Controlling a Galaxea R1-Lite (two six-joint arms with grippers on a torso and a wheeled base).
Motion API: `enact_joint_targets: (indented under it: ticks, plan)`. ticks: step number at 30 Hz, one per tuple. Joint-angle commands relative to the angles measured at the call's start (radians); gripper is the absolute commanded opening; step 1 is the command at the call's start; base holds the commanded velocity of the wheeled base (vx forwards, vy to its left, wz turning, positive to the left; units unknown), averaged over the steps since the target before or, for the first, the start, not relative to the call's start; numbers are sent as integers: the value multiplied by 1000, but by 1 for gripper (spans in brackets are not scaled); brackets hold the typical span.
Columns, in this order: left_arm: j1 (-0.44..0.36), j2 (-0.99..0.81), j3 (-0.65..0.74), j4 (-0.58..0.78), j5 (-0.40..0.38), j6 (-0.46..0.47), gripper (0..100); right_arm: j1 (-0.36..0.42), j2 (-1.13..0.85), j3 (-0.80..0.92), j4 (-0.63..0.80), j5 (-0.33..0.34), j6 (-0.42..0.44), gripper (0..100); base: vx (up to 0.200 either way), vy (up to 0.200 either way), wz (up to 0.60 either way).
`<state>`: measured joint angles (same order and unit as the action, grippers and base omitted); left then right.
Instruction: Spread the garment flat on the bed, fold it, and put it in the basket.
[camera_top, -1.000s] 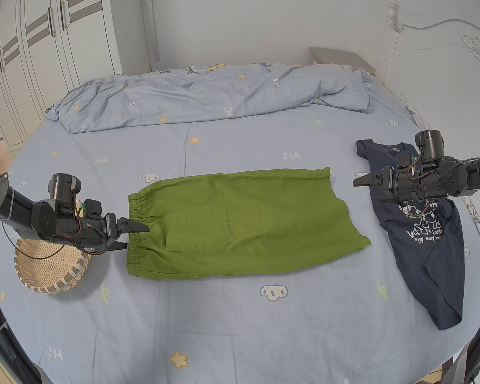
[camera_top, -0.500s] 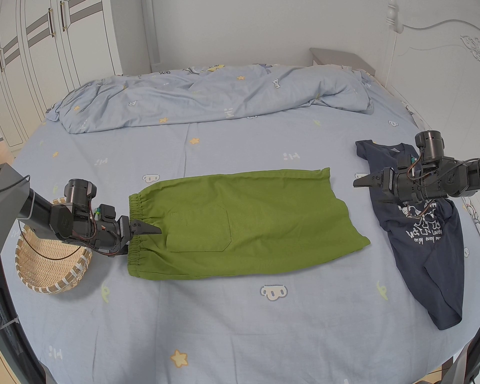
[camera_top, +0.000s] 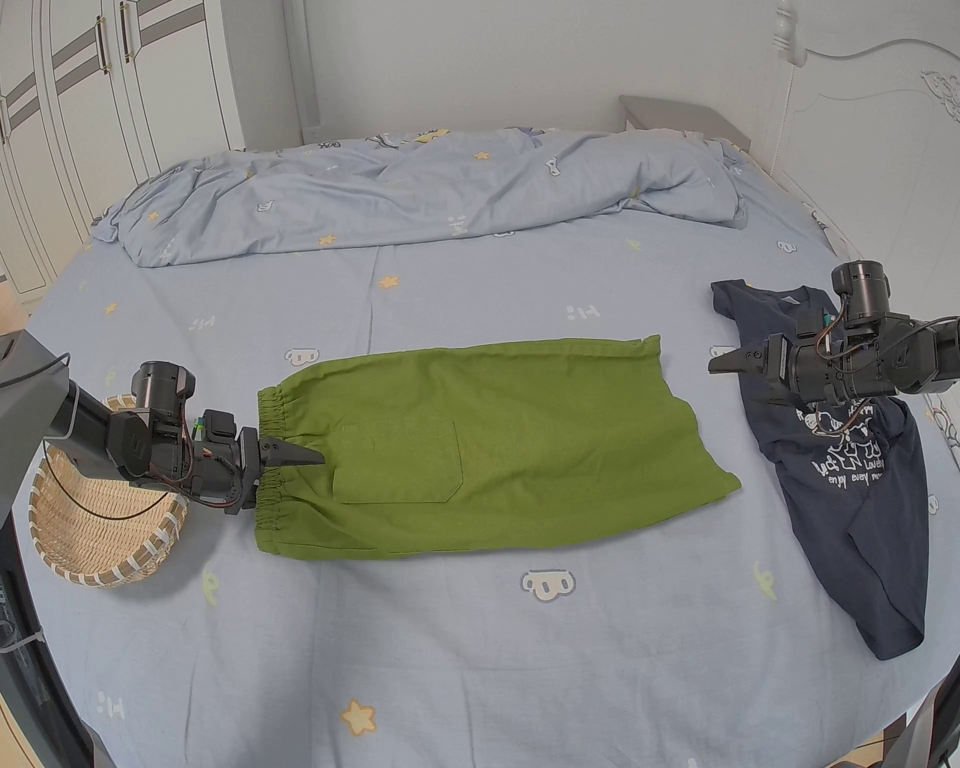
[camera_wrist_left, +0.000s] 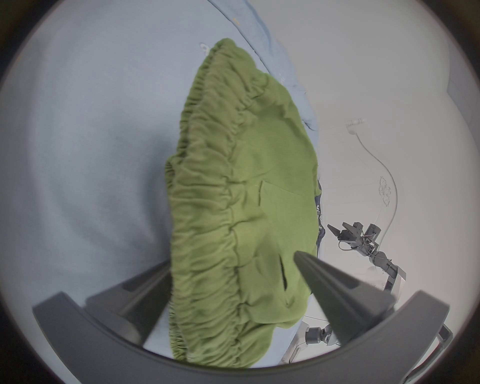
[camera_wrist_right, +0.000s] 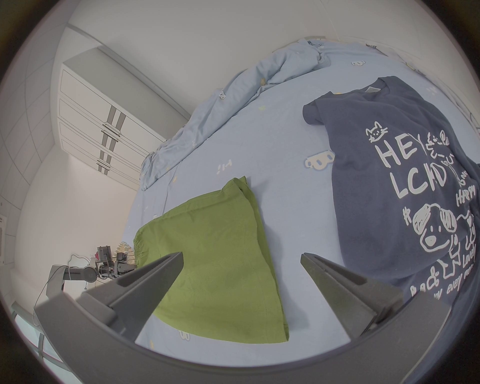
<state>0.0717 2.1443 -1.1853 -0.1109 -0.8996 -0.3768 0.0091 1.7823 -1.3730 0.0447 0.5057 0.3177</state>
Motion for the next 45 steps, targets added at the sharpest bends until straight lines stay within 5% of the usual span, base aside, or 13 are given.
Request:
enact_joint_targets:
  ticks: [1, 27, 33, 45]
  plan:
    - [2, 6, -7, -1, 1, -1, 0, 5, 3, 2, 0, 0, 0, 100, 0, 0, 0]
    - [30, -80, -13, 5, -2, -65, 0, -11, 157, -78, 199, 11, -22, 100, 0, 0, 0]
    - [33, -75, -16, 5, -2, -63, 0, -12, 161, -75, 216, 125, -38, 100, 0, 0, 0]
    - [33, -70, -17, 3, -2, -60, 0, -1, 230, -75, 215, 189, -46, 100, 0, 0, 0]
